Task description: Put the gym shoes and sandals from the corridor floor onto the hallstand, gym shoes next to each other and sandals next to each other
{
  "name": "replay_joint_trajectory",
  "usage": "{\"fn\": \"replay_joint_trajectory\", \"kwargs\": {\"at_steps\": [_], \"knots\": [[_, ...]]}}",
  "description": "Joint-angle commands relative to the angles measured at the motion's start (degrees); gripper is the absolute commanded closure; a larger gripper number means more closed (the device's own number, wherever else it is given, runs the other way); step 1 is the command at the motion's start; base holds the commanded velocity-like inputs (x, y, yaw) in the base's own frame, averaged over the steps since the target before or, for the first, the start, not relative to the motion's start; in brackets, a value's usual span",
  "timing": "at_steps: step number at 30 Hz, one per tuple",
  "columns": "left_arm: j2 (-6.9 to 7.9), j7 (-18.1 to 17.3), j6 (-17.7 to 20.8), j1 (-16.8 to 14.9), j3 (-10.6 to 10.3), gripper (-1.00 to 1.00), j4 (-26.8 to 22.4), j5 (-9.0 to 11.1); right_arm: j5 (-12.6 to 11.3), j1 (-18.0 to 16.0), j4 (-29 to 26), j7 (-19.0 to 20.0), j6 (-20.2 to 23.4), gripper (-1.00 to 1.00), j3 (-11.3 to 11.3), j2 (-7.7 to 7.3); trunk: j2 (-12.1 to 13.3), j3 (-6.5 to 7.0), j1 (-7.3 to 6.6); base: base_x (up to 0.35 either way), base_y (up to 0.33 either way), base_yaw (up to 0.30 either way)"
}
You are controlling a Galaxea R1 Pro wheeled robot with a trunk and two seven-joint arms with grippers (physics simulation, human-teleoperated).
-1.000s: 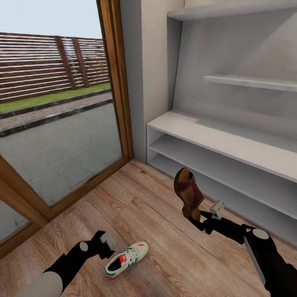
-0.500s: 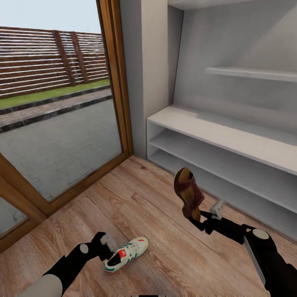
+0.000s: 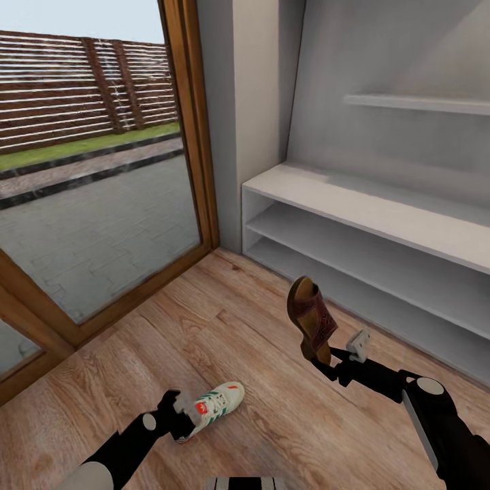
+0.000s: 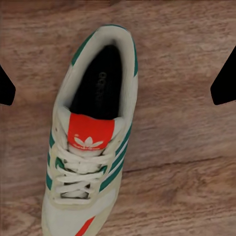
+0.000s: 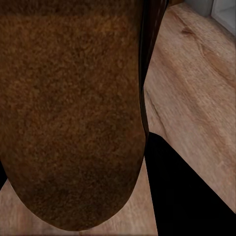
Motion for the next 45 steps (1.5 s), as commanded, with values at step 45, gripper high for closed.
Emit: {"fn": "replay_joint_trajectory", "kwargs": {"at_steps": [45], "knots": [[-0.22, 4.2, 0.08, -0.23, -0.24, -1.0, -1.09, -6.81, 0.13, -0.04, -0.01, 0.25, 0.24, 1.0, -0.07, 0.11, -5.72, -5.47, 3.2, 0.0, 0.0, 0.0]]}}
